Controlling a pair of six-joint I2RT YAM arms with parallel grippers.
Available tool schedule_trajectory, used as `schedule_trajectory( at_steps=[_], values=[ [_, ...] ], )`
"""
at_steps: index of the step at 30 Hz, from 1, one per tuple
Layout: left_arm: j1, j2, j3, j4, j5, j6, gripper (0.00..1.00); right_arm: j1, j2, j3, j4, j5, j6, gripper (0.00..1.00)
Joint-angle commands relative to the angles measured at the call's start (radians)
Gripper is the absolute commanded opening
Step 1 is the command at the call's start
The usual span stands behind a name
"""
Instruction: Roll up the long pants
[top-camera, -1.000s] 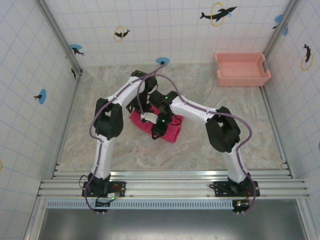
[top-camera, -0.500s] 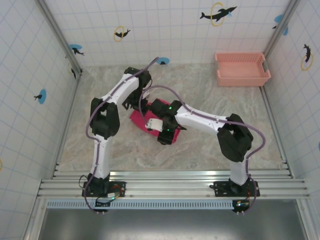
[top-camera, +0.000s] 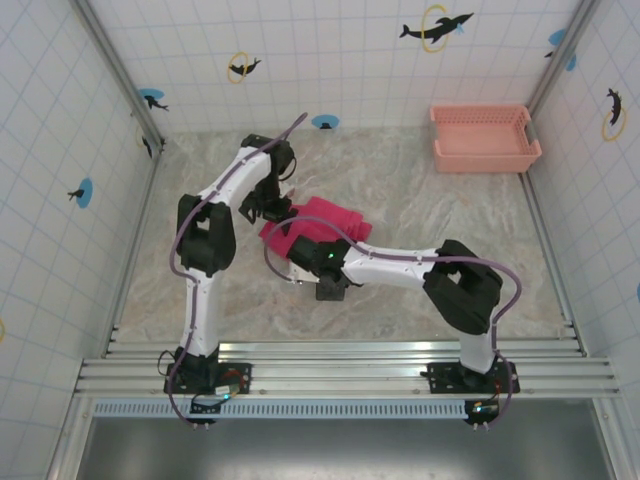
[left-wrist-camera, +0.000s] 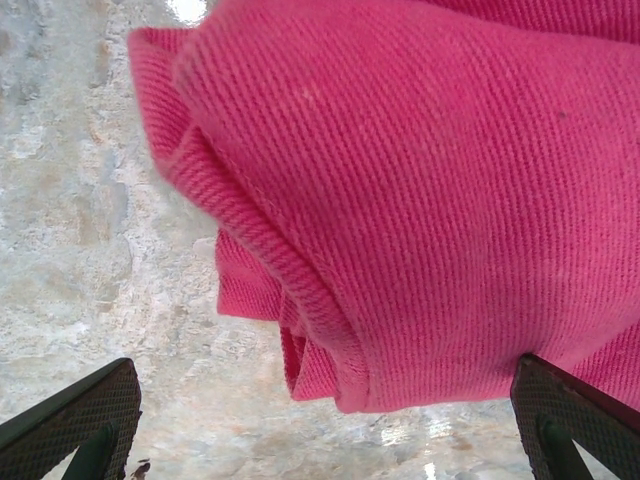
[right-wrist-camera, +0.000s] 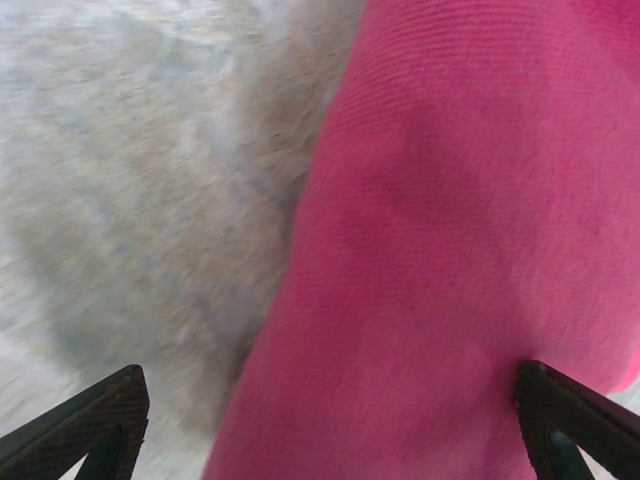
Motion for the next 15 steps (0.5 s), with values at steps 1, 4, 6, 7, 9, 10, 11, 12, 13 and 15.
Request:
schedule_trajectory(
  at_steps=[1, 4, 6, 7, 9, 10, 11, 12, 13, 15],
  values=[
    [0.000, 0.028, 0.013, -0.008, 0.014, -0.005, 0.97, 0.000, 0.065, -0.010, 0.116, 0.108, -0.062, 0.97],
    [0.000, 0.024, -0.008, -0.007, 0.017, -0.004, 0.97, -0.026, 0.125, 0.043, 0.090, 0.086, -0.029, 0.99],
    [0.001, 0.019, -0.020, -0.007, 0.014, 0.000, 0.97, -0.044, 0.175, 0.088, 0.055, 0.063, -0.009, 0.98],
    [0.001, 0.014, -0.024, -0.009, 0.012, 0.003, 0.97, -0.054, 0.199, 0.115, 0.024, 0.043, 0.008, 0.91],
    [0.001, 0.002, -0.033, -0.010, 0.002, 0.008, 0.97, -0.081, 0.229, 0.169, -0.033, -0.066, 0.025, 0.74],
    [0.001, -0.004, -0.036, -0.013, -0.006, 0.011, 0.97, -0.091, 0.241, 0.195, -0.061, -0.103, 0.041, 0.62],
    [0.002, -0.012, -0.038, -0.015, -0.014, 0.013, 0.97, -0.102, 0.247, 0.212, -0.081, -0.151, 0.044, 0.55],
    [0.004, -0.020, -0.041, -0.016, -0.019, 0.015, 0.97, -0.112, 0.253, 0.229, -0.101, -0.184, 0.047, 0.52],
    [0.008, -0.031, -0.044, -0.015, -0.023, 0.015, 0.97, -0.121, 0.260, 0.249, -0.126, -0.215, 0.053, 0.47],
    [0.024, -0.055, -0.047, -0.013, -0.018, 0.012, 0.97, -0.149, 0.264, 0.290, -0.181, -0.325, 0.072, 0.44]
  ],
)
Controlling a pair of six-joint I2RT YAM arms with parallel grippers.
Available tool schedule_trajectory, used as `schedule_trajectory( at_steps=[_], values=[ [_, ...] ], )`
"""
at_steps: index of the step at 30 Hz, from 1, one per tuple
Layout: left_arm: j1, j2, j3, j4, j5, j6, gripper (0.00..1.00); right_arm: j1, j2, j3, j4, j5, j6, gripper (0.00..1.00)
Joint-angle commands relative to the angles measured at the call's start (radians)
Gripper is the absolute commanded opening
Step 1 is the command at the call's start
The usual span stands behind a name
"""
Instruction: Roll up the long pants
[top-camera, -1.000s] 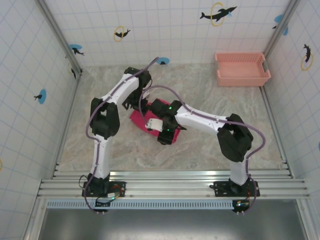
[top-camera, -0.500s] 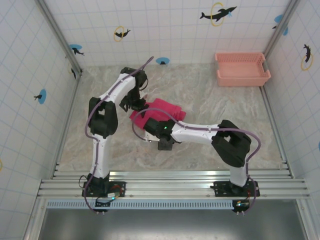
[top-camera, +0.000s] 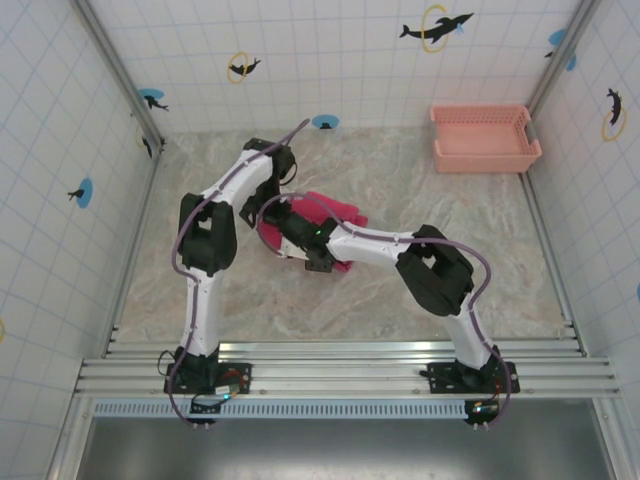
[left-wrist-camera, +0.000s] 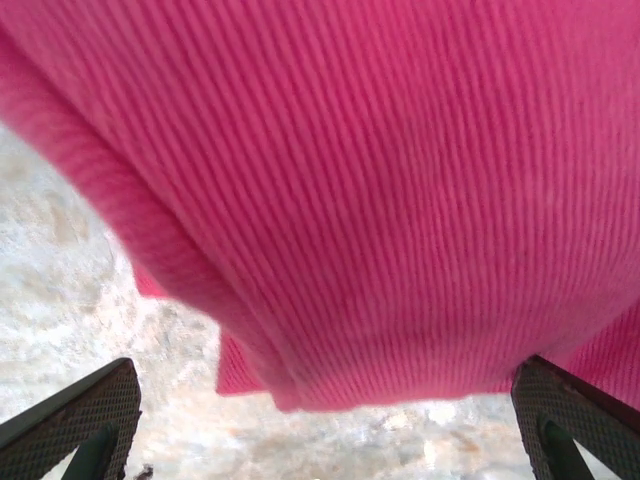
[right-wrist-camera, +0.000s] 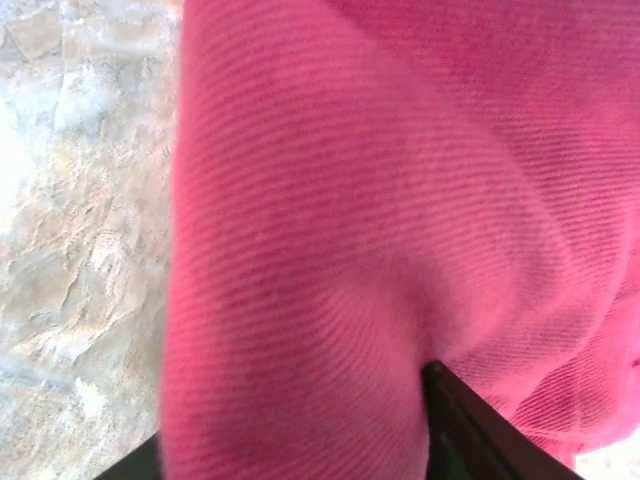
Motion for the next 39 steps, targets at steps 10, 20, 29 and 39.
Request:
schedule_trajectory(
  at_steps=[10, 20, 29, 39],
  values=[
    [0.094, -0.209, -0.022, -0.027, -0.051, 0.021, 0.97, -0.181, 0.023, 0.169, -0.386, -0.936, 0.198, 0.42],
    [0.091, -0.243, -0.082, 0.002, -0.024, 0.016, 0.97, -0.369, 0.137, 0.225, -0.330, -1.417, 0.471, 0.44],
    [0.033, -0.247, -0.096, 0.034, 0.022, -0.033, 0.97, -0.512, 0.138, 0.097, -0.264, -1.427, 0.479, 0.44],
    [-0.051, -0.132, 0.044, 0.049, 0.161, -0.157, 0.97, -0.622, 0.217, -0.144, -0.051, -1.359, 0.590, 0.44]
  ],
)
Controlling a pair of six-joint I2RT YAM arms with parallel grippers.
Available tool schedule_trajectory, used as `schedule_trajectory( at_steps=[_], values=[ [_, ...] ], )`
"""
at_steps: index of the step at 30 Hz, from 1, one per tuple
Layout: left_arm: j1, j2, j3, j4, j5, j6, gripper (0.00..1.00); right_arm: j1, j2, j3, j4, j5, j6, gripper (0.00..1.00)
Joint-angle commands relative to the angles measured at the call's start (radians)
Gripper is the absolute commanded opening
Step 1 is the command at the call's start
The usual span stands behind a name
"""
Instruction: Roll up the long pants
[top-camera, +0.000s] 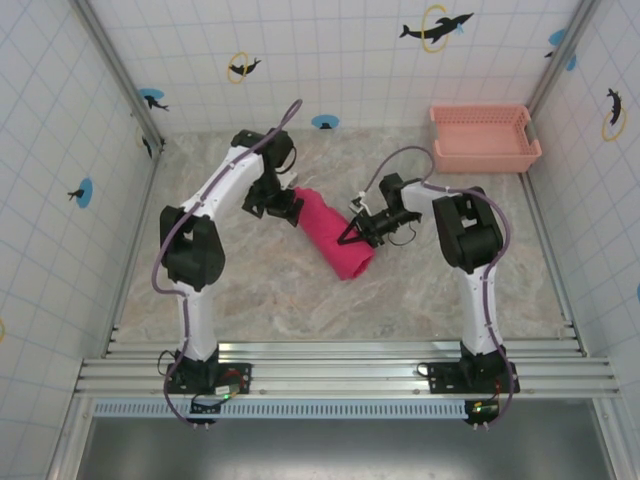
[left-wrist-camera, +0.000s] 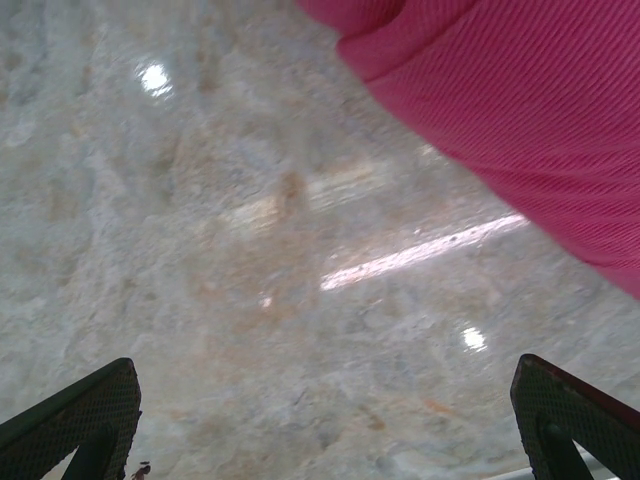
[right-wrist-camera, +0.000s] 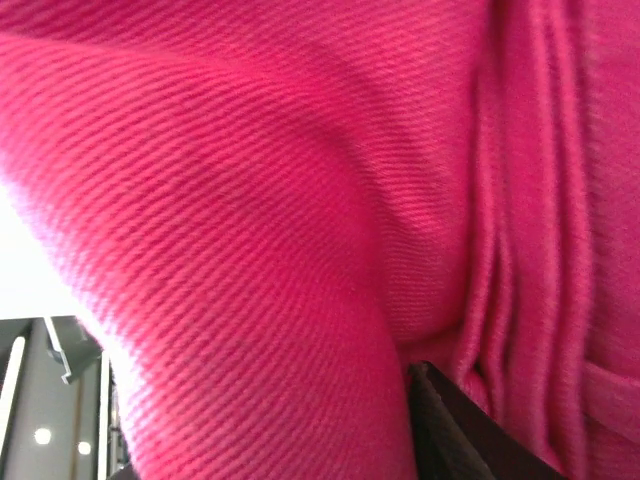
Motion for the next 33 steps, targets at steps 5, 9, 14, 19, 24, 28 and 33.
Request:
schedule_trajectory(
  at_steps=[5, 9, 14, 19, 24, 28, 33],
  values=[
    [-0.039, 0.111, 0.136, 0.045, 0.060, -0.133, 0.98, -0.020, 0.085, -0.099, 0.069, 0.232, 0.067, 0.45],
    [-0.068, 0.190, 0.179, 0.070, 0.110, -0.179, 0.98, -0.031, 0.075, -0.130, 0.132, 0.251, 0.122, 0.46],
    [-0.116, 0.295, 0.230, 0.087, 0.141, -0.215, 0.97, -0.058, 0.083, -0.114, 0.106, 0.255, 0.115, 0.47],
    [-0.140, 0.398, 0.256, 0.094, 0.164, -0.242, 0.97, -0.079, 0.051, -0.093, 0.044, 0.294, 0.084, 0.54],
    [-0.152, 0.461, 0.275, 0.067, 0.162, -0.247, 0.97, -0.107, -0.113, -0.094, -0.011, 0.402, 0.043, 0.84],
    [-0.157, 0.482, 0.272, 0.077, 0.172, -0.247, 0.97, -0.127, -0.189, -0.057, -0.112, 0.512, -0.017, 0.95],
    [-0.159, 0.518, 0.287, 0.072, 0.177, -0.244, 0.97, -0.131, -0.246, -0.060, -0.147, 0.636, -0.027, 0.96]
  ],
)
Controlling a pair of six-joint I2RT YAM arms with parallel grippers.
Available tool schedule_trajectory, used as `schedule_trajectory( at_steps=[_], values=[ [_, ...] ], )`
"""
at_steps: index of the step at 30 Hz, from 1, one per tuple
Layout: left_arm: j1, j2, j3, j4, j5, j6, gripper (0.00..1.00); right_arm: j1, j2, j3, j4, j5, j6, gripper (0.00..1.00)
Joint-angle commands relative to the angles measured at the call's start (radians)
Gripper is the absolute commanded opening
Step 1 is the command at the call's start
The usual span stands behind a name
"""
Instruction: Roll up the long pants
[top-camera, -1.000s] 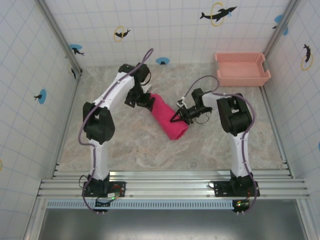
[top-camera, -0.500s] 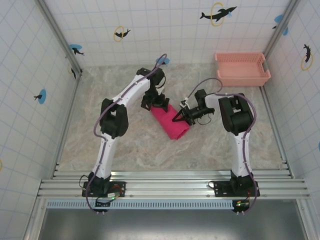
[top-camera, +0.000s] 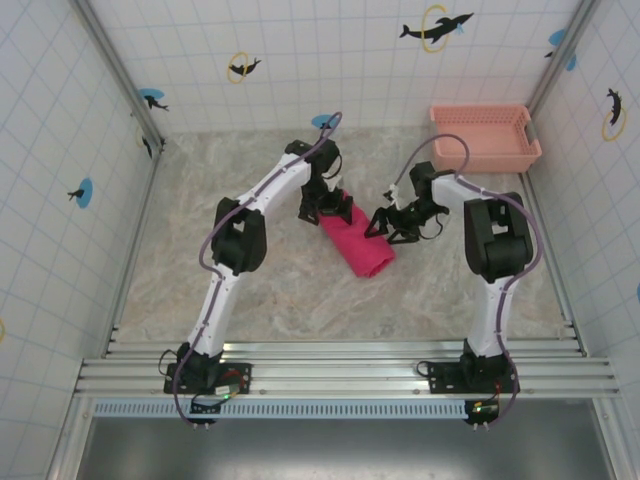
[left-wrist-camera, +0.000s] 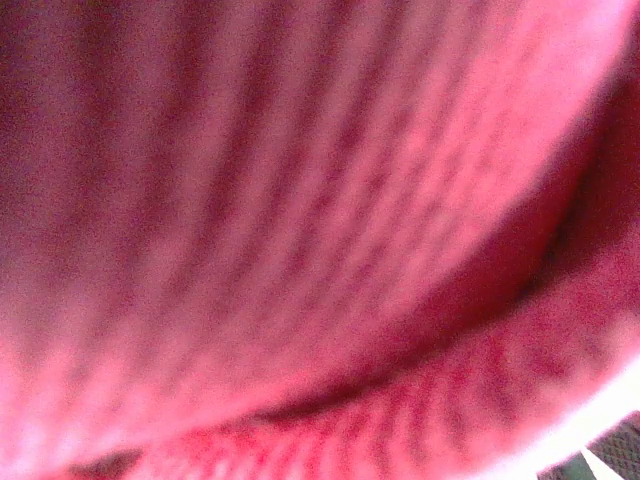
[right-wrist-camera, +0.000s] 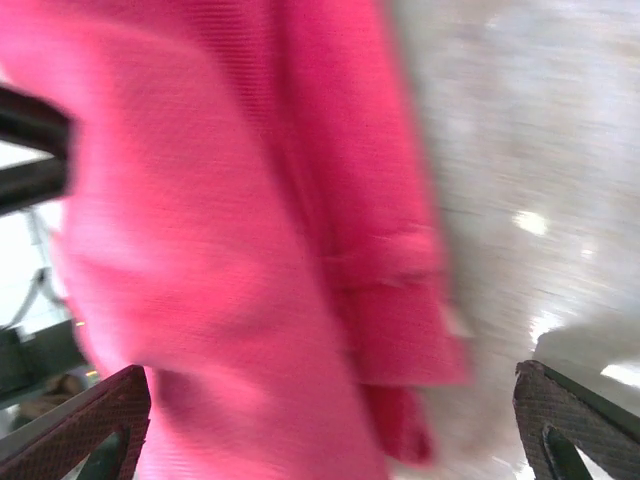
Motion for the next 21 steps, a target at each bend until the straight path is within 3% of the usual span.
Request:
schedule_trajectory(
  at_steps=[1, 4, 9, 14, 21],
  values=[
    [-0.022, 0.133, -0.031, -0.048, -0.083, -0.001, 0.98, 0.002, -0.075, 0.005, -0.061, 0.183, -0.030, 0.97],
    [-0.022, 0.151, -0.023, -0.050, -0.073, 0.001, 0.98, 0.011, -0.080, 0.027, -0.080, 0.209, -0.040, 0.97],
    [-0.023, 0.180, -0.020, -0.046, -0.050, 0.000, 0.97, 0.021, 0.023, 0.068, -0.100, 0.092, -0.043, 0.98],
    [-0.025, 0.193, -0.029, -0.019, -0.012, -0.013, 0.97, 0.055, 0.118, 0.099, -0.098, 0.053, -0.041, 0.97],
    [-0.036, 0.192, -0.076, 0.125, 0.128, -0.075, 0.97, 0.114, 0.258, 0.181, -0.097, -0.051, -0.041, 0.86]
  ],
)
